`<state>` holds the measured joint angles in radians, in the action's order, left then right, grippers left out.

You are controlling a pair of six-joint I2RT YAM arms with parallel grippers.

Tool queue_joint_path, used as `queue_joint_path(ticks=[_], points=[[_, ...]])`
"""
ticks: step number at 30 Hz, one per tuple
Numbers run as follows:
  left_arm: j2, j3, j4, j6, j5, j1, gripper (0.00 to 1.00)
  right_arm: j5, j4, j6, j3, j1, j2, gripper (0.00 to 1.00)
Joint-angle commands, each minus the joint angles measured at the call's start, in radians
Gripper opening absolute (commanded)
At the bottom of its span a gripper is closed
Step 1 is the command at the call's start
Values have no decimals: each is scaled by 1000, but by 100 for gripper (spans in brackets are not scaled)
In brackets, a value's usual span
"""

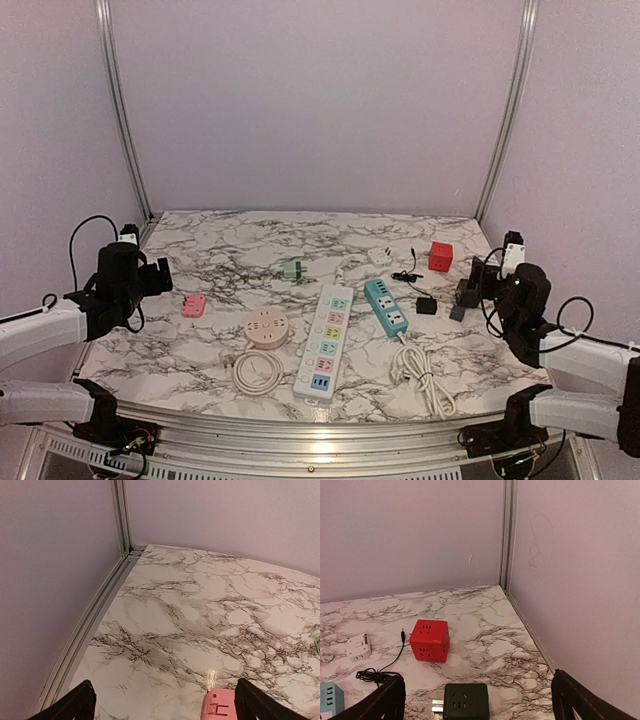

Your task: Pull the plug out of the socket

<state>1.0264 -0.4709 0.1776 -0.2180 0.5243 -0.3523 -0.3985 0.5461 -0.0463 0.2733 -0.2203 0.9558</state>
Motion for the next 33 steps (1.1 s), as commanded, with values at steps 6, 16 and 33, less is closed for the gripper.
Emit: queue_joint_path(ticks=[6,16,33], points=[[-33,135,277,80,-25,75,99,122,543,12,-182,206,186,98],[133,247,568,97,-48,195,99,225,1092,103,-171,202,653,96],[439,259,1088,179,-290,315,99,285,837,109,-46,207,643,98]])
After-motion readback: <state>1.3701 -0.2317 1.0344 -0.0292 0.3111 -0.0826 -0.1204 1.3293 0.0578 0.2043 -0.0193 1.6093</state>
